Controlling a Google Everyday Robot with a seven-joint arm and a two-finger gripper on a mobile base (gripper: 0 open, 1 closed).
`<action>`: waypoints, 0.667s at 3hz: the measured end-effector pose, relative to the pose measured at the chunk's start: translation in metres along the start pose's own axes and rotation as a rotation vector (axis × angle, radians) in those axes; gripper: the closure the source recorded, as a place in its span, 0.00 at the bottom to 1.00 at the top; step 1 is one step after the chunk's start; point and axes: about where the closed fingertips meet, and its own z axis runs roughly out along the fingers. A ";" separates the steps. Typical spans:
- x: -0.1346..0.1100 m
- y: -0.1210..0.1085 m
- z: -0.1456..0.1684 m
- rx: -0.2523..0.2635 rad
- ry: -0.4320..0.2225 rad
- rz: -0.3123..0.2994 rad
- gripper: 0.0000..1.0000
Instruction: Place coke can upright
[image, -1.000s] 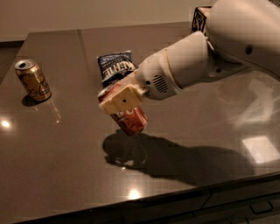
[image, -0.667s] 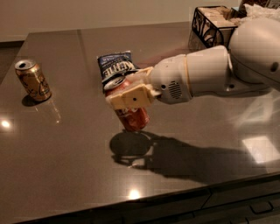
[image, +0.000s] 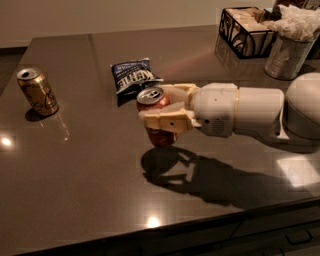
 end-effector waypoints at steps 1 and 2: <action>0.012 -0.013 -0.001 0.080 -0.054 -0.059 1.00; 0.025 -0.031 0.001 0.148 -0.103 -0.060 1.00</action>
Offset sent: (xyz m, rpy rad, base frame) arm 0.0499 -0.0273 -0.0402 0.1293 -0.1421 -0.2163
